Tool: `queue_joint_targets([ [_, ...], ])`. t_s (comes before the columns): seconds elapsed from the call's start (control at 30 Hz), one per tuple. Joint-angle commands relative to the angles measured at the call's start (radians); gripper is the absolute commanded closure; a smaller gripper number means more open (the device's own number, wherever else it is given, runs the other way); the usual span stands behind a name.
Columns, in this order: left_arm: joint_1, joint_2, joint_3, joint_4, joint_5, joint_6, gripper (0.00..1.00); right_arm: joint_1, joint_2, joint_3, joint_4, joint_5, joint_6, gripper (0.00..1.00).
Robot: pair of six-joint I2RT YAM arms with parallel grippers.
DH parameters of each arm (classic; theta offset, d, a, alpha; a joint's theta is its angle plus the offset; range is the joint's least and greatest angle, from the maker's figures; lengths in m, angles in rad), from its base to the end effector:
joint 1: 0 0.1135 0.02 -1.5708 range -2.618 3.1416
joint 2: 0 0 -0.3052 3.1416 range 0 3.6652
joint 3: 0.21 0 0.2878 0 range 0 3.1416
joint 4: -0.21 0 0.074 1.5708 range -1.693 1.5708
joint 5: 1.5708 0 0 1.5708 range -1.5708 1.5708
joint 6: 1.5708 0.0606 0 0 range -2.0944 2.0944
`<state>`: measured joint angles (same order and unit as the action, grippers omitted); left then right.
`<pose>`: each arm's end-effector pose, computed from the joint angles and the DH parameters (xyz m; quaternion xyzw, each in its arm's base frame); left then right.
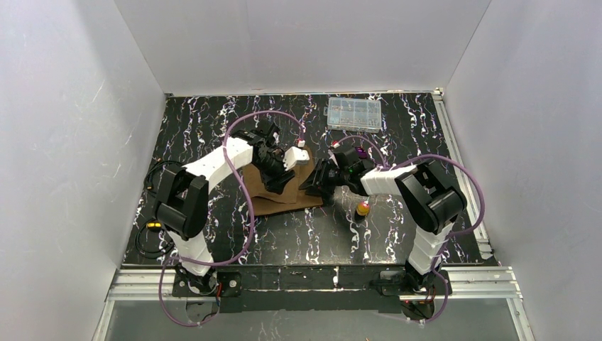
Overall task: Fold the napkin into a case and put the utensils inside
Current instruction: Fold the top corner of the square-folded napkin at the center of the board.
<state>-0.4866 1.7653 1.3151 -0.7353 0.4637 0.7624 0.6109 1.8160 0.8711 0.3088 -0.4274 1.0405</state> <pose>0.3468 -0.2141 0.2257 0.5942 0.7492 -0.1978 0.2156 0.3227 0.2566 0.1399 0.0926 0.8728 0.4520 0.1594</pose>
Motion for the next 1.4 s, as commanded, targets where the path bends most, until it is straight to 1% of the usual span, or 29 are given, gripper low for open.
queue_joint_targets([
  [0.0,-0.053,0.030,0.012,0.030,0.038,-0.009,0.57,0.003,0.023,-0.031,0.062,-0.032,0.009,0.57],
  [0.17,-0.089,0.082,0.039,0.054,0.085,-0.114,0.56,-0.001,0.024,-0.050,0.073,-0.028,0.011,0.62],
  [0.27,-0.103,0.087,0.005,0.096,0.060,-0.120,0.55,-0.005,0.022,-0.060,0.077,-0.028,0.011,0.62],
  [0.37,-0.112,0.085,-0.024,0.123,0.055,-0.128,0.54,-0.008,0.018,-0.077,0.094,-0.028,0.018,0.57],
  [0.43,-0.121,0.091,-0.031,0.130,0.043,-0.136,0.54,-0.012,0.017,-0.086,0.107,-0.027,0.025,0.57],
  [0.53,-0.127,0.105,-0.040,0.156,0.017,-0.151,0.55,-0.014,0.019,-0.093,0.128,-0.031,0.035,0.59],
  [0.73,-0.130,0.138,-0.044,0.160,0.004,-0.166,0.57,-0.013,0.017,-0.115,0.137,-0.028,0.041,0.61],
  [0.93,-0.139,0.162,-0.032,0.154,-0.037,-0.156,0.60,-0.014,0.015,-0.139,0.158,-0.025,0.055,0.62],
  [1.0,-0.142,0.175,-0.026,0.146,-0.058,-0.161,0.63,-0.014,0.011,-0.141,0.158,-0.023,0.057,0.62],
  [1.07,-0.146,0.187,-0.020,0.137,-0.078,-0.166,0.69,-0.015,0.011,-0.144,0.156,-0.020,0.059,0.63],
  [1.17,-0.155,0.197,-0.021,0.132,-0.105,-0.169,0.82,-0.015,0.013,-0.148,0.163,-0.019,0.065,0.63],
  [1.23,-0.157,0.202,-0.019,0.131,-0.116,-0.172,0.94,-0.015,0.016,-0.152,0.173,-0.020,0.070,0.63],
  [1.27,-0.157,0.205,-0.017,0.129,-0.118,-0.175,0.98,-0.015,0.017,-0.155,0.180,-0.020,0.074,0.63],
  [1.3,-0.157,0.205,-0.013,0.123,-0.122,-0.179,1.00,-0.014,0.018,-0.157,0.187,-0.022,0.077,0.63],
  [1.37,-0.158,0.201,0.000,0.111,-0.127,-0.192,1.00,-0.015,0.021,-0.162,0.199,-0.027,0.082,0.62],
])
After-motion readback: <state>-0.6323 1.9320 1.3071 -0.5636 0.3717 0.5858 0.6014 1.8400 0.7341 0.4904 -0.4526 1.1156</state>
